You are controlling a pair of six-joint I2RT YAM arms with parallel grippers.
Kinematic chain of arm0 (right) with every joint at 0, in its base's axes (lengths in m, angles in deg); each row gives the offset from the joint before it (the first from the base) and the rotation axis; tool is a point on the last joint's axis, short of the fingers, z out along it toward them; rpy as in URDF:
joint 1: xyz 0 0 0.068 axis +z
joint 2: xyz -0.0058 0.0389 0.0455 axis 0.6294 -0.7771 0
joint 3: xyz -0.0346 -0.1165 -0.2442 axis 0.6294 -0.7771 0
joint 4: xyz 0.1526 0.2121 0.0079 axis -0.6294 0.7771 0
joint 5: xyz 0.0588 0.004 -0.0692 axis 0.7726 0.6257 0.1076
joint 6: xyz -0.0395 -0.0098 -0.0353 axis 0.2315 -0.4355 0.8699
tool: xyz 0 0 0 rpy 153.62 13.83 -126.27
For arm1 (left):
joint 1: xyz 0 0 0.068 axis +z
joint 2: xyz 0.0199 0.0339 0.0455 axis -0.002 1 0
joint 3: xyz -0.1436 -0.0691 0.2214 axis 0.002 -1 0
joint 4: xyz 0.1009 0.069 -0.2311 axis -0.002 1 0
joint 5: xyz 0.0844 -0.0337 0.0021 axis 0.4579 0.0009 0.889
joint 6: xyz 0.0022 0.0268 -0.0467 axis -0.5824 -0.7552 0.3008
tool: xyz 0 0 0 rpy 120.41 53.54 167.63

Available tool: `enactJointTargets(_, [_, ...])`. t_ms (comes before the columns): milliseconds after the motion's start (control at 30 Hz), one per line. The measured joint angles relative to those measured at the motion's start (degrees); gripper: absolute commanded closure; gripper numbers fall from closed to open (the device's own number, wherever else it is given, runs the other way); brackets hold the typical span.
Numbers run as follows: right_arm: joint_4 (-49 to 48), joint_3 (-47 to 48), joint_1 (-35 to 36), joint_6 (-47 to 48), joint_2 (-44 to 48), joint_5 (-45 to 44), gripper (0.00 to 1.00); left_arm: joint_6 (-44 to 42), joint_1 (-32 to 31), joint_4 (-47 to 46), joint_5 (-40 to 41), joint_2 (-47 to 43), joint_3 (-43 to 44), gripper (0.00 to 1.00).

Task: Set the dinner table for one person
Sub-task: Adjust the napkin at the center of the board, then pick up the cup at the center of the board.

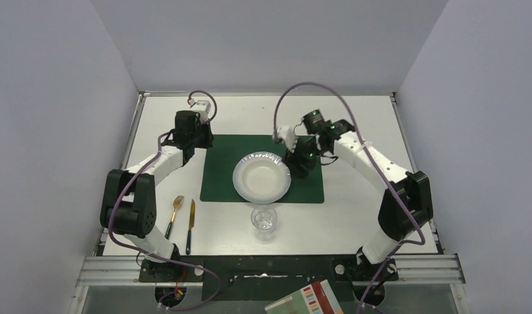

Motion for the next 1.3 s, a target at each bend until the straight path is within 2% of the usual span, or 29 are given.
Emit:
enactJointTargets(67, [4.20, -6.47, 7.17, 1.70, 4.52, -1.51, 0.43, -1.77, 0.00, -0.02, 0.09, -0.20, -0.81, 0.78])
enactJointTargets(167, [9.68, -8.46, 13.88, 2.69, 5.22, -2.64, 0.42, -4.46, 0.00, -0.09, 1.11, -0.09, -2.10, 0.67])
enactJointTargets(333, [11.52, -7.02, 20.31, 2.36, 4.00, -5.77, 0.42, -6.38, 0.00, -0.46, 2.43, 0.39, -3.13, 0.46])
enactJointTargets(433, [11.78, -5.16, 24.55, 2.23, 3.48, -6.73, 0.42, -7.10, 0.00, -0.44, 2.84, 0.79, -3.13, 0.25])
enactJointTargets(467, [12.00, -4.28, 25.33, 2.23, 3.04, -6.75, 0.42, -7.32, 0.00, -0.44, 2.99, 0.83, -3.17, 0.22])
enactJointTargets(700, [11.58, 1.44, 28.24, 2.01, -3.30, -7.34, 0.42, -7.89, 0.02, -1.29, 5.01, 0.76, -3.67, 0.20])
enactJointTargets(900, [11.43, 1.62, 31.39, 2.03, -6.14, -7.02, 0.42, -7.89, 0.74, -1.42, 5.84, 0.76, -4.35, 0.21])
enactJointTargets(1100, [10.69, 1.62, 31.52, 2.01, -7.67, -6.67, 0.44, -7.76, 2.34, -1.42, 5.84, 0.52, -4.35, 0.21])
enactJointTargets(1133, [10.45, 1.60, 31.50, 2.01, -7.80, -6.67, 0.49, -7.67, 2.54, -1.42, 5.84, 0.50, -4.35, 0.22])
enactJointTargets(1167, [10.12, 1.51, 31.45, 2.01, -7.96, -6.67, 0.59, -7.63, 2.73, -1.40, 5.79, 0.46, -4.35, 0.22])
enactJointTargets(1233, [9.22, 0.94, 31.43, 1.97, -8.15, -6.58, 0.89, -7.56, 3.08, -1.42, 5.68, 0.44, -4.35, 0.22])
enactJointTargets(1267, [9.03, 0.68, 31.43, 2.05, -8.20, -6.51, 0.98, -7.50, 3.32, -1.42, 5.62, 0.37, -4.35, 0.22])
enactJointTargets(1300, [8.81, 0.46, 31.43, 2.27, -8.22, -6.34, 1.00, -7.45, 3.50, -1.42, 5.57, 0.33, -4.35, 0.22])
